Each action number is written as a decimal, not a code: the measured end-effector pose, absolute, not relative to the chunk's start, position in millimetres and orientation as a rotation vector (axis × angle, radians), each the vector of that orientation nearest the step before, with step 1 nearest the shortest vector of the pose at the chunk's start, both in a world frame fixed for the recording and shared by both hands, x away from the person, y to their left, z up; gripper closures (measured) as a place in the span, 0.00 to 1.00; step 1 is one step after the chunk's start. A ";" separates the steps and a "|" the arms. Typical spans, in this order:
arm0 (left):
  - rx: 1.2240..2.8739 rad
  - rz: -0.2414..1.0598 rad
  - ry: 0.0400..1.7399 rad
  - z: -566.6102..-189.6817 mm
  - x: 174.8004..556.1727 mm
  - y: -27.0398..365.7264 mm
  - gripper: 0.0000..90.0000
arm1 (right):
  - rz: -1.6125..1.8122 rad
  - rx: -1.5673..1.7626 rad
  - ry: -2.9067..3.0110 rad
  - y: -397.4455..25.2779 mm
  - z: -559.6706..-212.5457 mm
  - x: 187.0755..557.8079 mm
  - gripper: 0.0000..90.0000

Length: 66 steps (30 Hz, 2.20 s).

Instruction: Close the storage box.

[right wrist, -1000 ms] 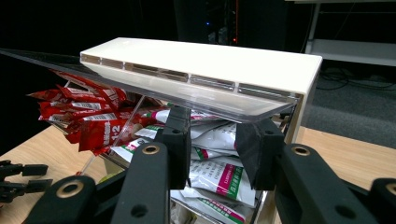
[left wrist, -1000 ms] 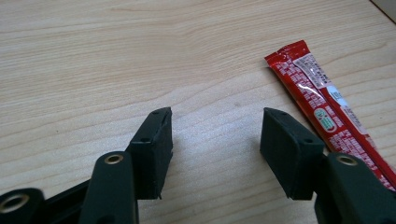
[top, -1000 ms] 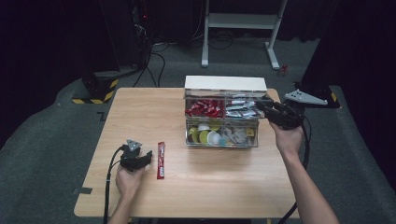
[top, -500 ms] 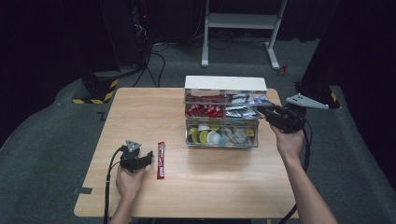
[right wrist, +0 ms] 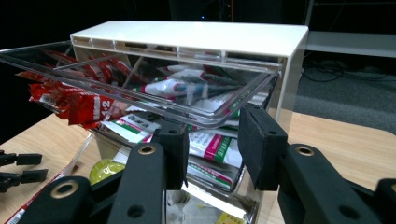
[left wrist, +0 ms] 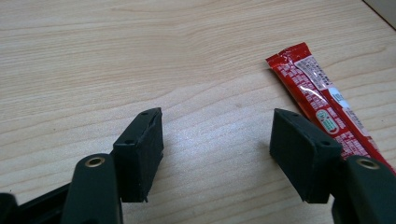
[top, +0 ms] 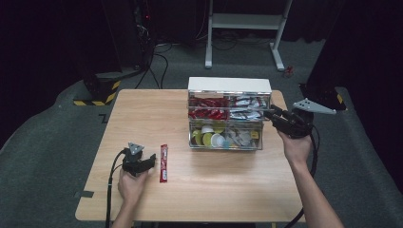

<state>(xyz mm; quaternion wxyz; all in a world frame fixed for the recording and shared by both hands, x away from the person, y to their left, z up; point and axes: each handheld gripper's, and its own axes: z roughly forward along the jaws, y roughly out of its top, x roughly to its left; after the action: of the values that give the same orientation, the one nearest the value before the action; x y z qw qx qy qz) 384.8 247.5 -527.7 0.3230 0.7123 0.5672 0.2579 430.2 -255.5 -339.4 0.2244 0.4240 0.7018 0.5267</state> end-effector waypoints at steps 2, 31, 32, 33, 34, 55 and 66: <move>1.870 0.677 1.488 -527.7 384.8 247.5 0.39 | 1.455 1.176 1.933 -256.6 -340.7 429.7 0.71; 1.872 0.675 1.488 -527.6 384.2 247.1 0.39 | 1.449 1.217 1.878 -284.2 -354.0 409.0 0.69; 1.872 0.674 1.489 -527.5 384.0 247.0 0.38 | 1.451 1.220 1.873 -285.8 -354.5 408.3 0.69; 1.872 0.673 1.489 -527.5 383.8 247.0 0.38 | 1.455 1.225 1.868 -287.2 -355.1 407.4 0.69; 1.870 0.675 1.488 -527.6 383.7 246.9 0.38 | 1.460 1.231 1.862 -289.1 -356.1 406.2 0.69; 1.874 0.671 1.485 -527.5 383.0 246.9 0.38 | 1.482 1.308 1.833 -307.1 -386.1 390.3 0.67; 1.874 0.671 1.485 -527.5 383.0 246.9 0.38 | 1.477 1.360 1.830 -314.1 -408.4 379.6 0.67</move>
<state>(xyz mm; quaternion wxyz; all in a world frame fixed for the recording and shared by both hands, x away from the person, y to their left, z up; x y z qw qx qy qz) 383.0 246.9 -527.5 0.3233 0.7142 0.5658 0.2556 379.6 -314.1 -408.4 0.2107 0.4893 0.6585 0.5316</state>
